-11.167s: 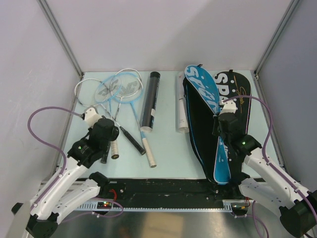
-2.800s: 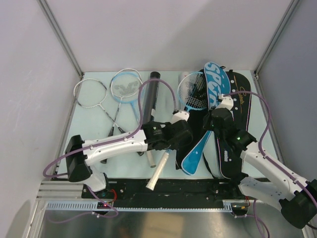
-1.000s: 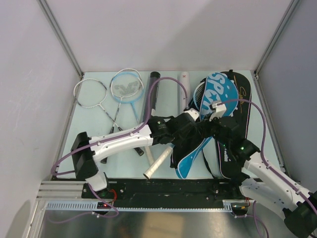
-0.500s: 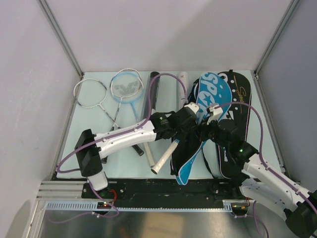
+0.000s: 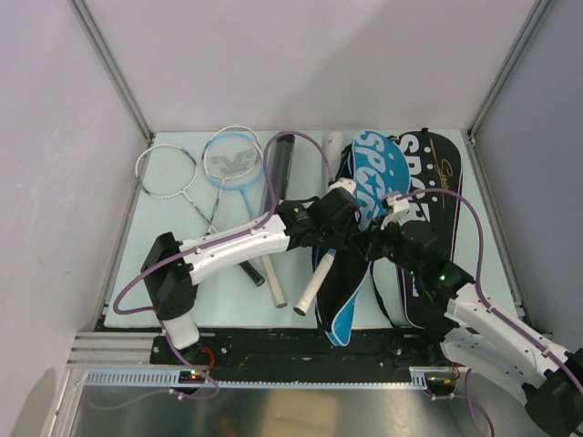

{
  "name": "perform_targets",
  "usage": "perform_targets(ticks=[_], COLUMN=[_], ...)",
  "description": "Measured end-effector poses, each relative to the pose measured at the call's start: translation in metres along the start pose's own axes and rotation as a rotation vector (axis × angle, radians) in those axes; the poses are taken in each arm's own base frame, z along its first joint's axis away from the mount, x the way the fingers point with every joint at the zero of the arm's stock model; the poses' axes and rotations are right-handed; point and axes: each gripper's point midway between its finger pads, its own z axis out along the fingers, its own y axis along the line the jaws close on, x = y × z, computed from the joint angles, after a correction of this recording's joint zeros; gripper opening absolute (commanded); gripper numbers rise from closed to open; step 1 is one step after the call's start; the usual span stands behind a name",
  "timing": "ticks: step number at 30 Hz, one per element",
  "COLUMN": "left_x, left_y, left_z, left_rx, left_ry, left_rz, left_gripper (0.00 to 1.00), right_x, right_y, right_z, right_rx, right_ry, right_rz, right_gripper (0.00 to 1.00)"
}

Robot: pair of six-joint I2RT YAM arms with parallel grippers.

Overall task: Pack up the badminton gear
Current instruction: Place the racket in the racket bag.

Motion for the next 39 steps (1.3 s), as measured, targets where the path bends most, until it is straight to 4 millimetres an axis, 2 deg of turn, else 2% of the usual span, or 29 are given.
perform_targets(ticks=[7,12,17,20,24,27,31,35,37,39], left_x=[-0.016,-0.02,-0.03,-0.032,-0.038,-0.039,-0.032,-0.016,-0.004,0.016], left_y=[0.0,-0.008,-0.011,-0.011,-0.014,-0.012,0.009,0.05,0.066,0.073], left_z=[0.004,0.011,0.025,0.028,0.027,0.019,-0.01,-0.039,-0.042,-0.039], left_rx=[0.003,0.025,0.024,0.023,0.04,0.053,0.054,0.052,0.045,0.053], left_ry=[-0.044,-0.06,-0.107,-0.117,-0.136,-0.155,-0.182,-0.19,-0.171,-0.122], left_rz=[-0.141,-0.198,-0.272,-0.298,-0.308,-0.291,-0.257,-0.233,-0.219,-0.191], left_gripper=[0.11,0.22,0.38,0.43,0.5,0.54,0.55,0.57,0.58,0.59], right_x=[0.008,0.007,0.014,0.012,0.004,-0.001,-0.005,-0.007,-0.008,-0.008], right_y=[-0.006,-0.01,-0.014,-0.017,-0.019,-0.021,-0.022,-0.021,-0.02,-0.019], right_z=[0.002,0.001,-0.002,-0.004,-0.01,-0.016,-0.021,-0.026,-0.027,-0.028], right_rx=[0.042,0.072,0.095,0.101,0.11,0.114,0.116,0.104,0.097,0.091], right_ry=[0.0,-0.012,0.016,0.01,-0.023,-0.045,-0.063,-0.078,-0.082,-0.083], right_rz=[0.11,0.147,0.178,0.201,0.236,0.253,0.265,0.267,0.267,0.267], right_gripper=[0.0,0.0,0.0,0.0,0.0,0.0,0.0,0.0,0.0,0.0])
